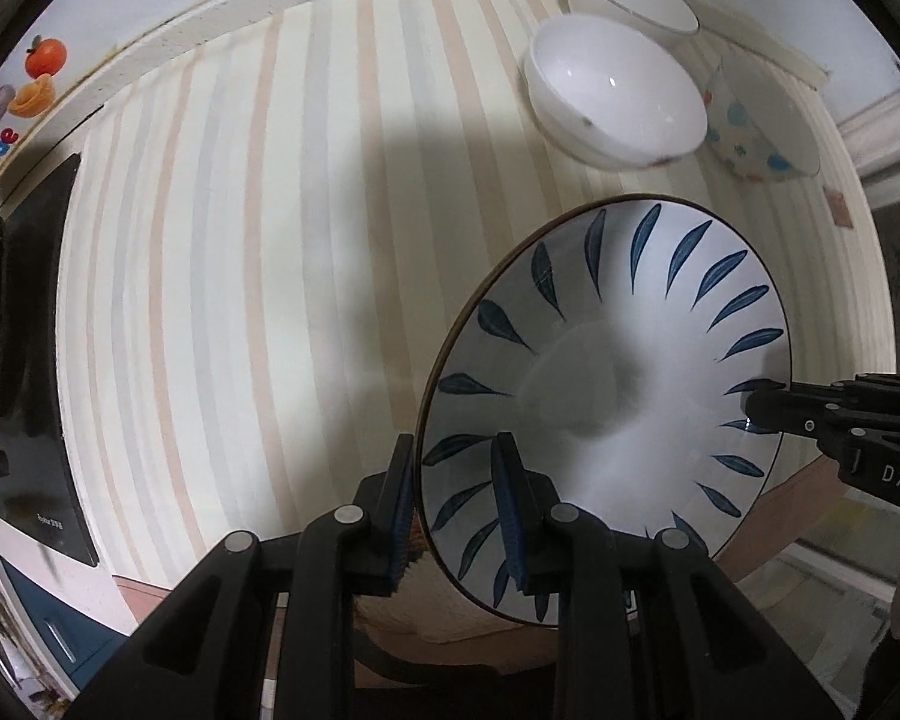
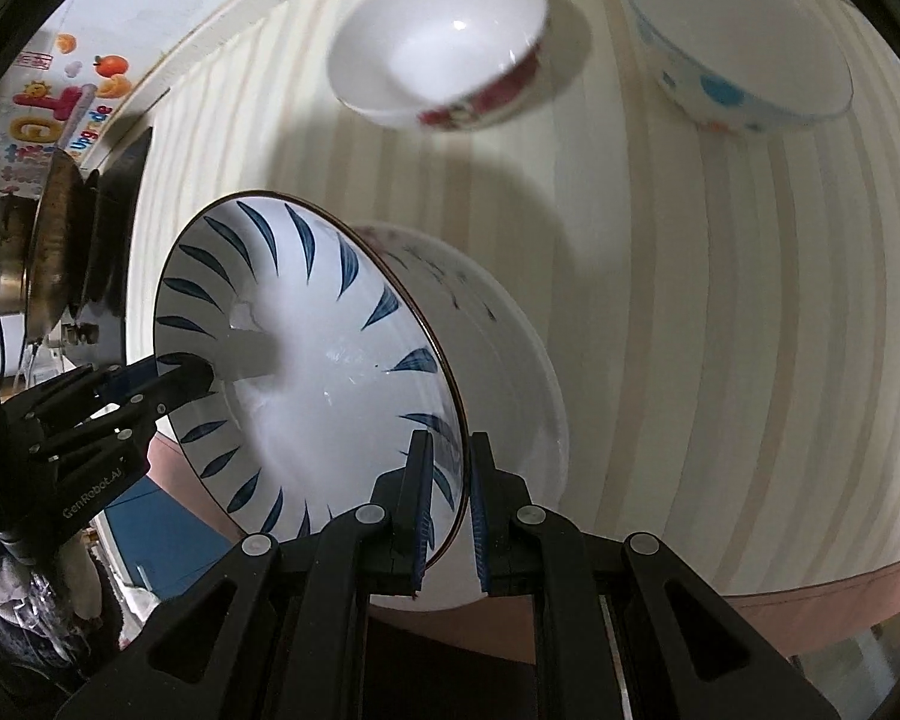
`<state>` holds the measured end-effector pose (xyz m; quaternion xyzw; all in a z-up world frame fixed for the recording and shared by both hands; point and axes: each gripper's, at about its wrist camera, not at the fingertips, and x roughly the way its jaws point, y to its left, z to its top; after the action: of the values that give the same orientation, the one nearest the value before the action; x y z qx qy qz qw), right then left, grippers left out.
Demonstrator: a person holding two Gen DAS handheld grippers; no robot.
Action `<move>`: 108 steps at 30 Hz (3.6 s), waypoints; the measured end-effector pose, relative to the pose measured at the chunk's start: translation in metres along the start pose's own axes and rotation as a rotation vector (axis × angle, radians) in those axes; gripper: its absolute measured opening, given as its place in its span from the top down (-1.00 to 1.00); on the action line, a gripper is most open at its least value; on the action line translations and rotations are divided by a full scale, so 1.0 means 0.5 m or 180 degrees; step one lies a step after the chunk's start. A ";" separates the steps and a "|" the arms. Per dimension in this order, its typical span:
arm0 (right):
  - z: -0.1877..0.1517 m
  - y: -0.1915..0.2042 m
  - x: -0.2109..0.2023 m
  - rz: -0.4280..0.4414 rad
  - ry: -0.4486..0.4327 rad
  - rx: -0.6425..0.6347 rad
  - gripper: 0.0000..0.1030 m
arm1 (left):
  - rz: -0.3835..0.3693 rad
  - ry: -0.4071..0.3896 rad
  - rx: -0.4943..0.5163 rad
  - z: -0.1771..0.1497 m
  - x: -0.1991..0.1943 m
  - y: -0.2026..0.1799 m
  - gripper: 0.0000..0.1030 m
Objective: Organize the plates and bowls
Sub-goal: 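Carry the blue-striped plate and lower it onto the pink-flower plate, then open both grippers and lift them away from the plate stack, then grip the rim of the red-flower white bowl with both grippers and lift it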
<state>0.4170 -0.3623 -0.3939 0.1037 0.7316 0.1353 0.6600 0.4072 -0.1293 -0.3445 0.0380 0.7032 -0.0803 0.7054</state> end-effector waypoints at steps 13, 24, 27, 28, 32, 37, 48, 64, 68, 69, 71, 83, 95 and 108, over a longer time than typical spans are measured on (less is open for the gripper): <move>-0.001 -0.009 0.040 -0.0029 0.0110 0.0028 0.74 | 0.0229 0.0019 0.0133 0.008 0.041 -0.030 0.57; -0.004 0.028 0.058 -0.0145 0.0046 -0.0062 0.74 | 0.0414 -0.0062 0.0164 -0.012 0.065 -0.074 0.56; -0.009 0.027 0.061 -0.0089 0.0047 -0.0028 0.74 | 0.0467 -0.0097 0.0165 -0.017 0.069 -0.087 0.56; -0.010 0.027 0.061 -0.0107 0.0037 -0.0039 0.74 | 0.0477 -0.0107 0.0156 -0.019 0.071 -0.090 0.56; -0.017 0.025 0.063 -0.0068 0.0008 -0.0030 0.74 | 0.0487 -0.0119 0.0064 -0.024 0.073 -0.092 0.56; -0.023 0.005 0.046 -0.0036 -0.0110 0.0017 0.70 | 0.0466 -0.0114 -0.0124 -0.043 0.066 -0.073 0.56; -0.101 0.041 -0.070 -0.0250 -0.0618 -0.0134 0.30 | 0.0406 -0.0658 -0.0331 -0.118 -0.091 -0.105 0.55; -0.384 0.165 -0.278 -0.0565 -0.1561 -0.0182 -0.67 | 0.0300 -0.1375 -0.0173 -0.327 -0.276 -0.112 -0.20; -0.447 0.193 -0.295 -0.0686 -0.1678 -0.0187 -0.72 | 0.0297 -0.1535 -0.0147 -0.371 -0.307 -0.114 -0.61; -0.461 0.198 -0.298 -0.0697 -0.1690 -0.0183 -0.72 | 0.0280 -0.1558 -0.0142 -0.380 -0.313 -0.115 -0.65; -0.484 0.205 -0.304 -0.0684 -0.1728 -0.0164 -0.73 | 0.0241 -0.1582 -0.0133 -0.394 -0.322 -0.117 -0.67; -0.540 0.196 -0.332 -0.0517 -0.1785 -0.0134 -0.76 | 0.0200 -0.1609 -0.0110 -0.404 -0.333 -0.142 -0.67; -0.183 0.058 -0.285 -0.0076 -0.1631 -0.0046 -0.76 | 0.0447 -0.1469 -0.0306 -0.055 -0.242 -0.158 -0.67; 0.260 -0.058 -0.062 0.0201 -0.0895 0.0168 0.02 | 0.0003 -0.0486 -0.0573 0.321 0.056 -0.101 0.10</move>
<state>0.5503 -0.3916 -0.3866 0.1619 0.6317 0.1209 0.7484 0.5570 -0.2075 -0.3684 -0.0313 0.6519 -0.0192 0.7575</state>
